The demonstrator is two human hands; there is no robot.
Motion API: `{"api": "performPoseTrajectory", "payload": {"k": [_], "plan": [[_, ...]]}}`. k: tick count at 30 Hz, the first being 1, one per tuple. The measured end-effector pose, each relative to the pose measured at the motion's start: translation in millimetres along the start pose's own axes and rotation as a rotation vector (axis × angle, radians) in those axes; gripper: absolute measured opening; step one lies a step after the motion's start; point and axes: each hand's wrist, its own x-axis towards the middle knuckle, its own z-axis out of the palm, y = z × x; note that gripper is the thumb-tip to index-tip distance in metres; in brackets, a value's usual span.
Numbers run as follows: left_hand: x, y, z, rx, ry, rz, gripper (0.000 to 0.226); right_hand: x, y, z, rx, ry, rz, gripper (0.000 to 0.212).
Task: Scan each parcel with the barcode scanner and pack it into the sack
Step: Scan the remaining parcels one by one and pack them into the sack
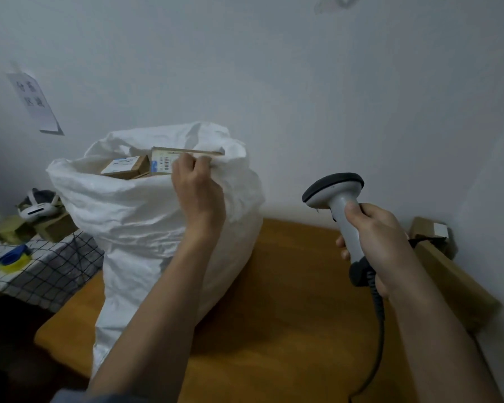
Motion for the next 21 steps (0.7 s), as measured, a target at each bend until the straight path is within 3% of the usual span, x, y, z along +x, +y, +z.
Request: {"api": "performPoseTrajectory", "payload": {"k": [3,8,12,16,21], "plan": [[-16,-5,4,0.038,-0.132,-0.053,0.026,1,1,-1,-0.011,-0.002,0.008,0.031],[5,14,9,-0.080,0.064,0.044,0.028,9,3,-5,-0.004,0.015,0.005,0.032],[-15,12,11,-0.042,-0.117,-0.001,0.028,11,6,-8,-0.004,0.021,0.004,0.031],[20,28,11,-0.131,0.087,0.060,0.029,16,6,-9,-0.005,0.042,-0.010,0.029],[-17,12,14,-0.012,-0.128,-0.023,0.025,21,11,-3,0.049,0.066,-0.008,0.025]]}}
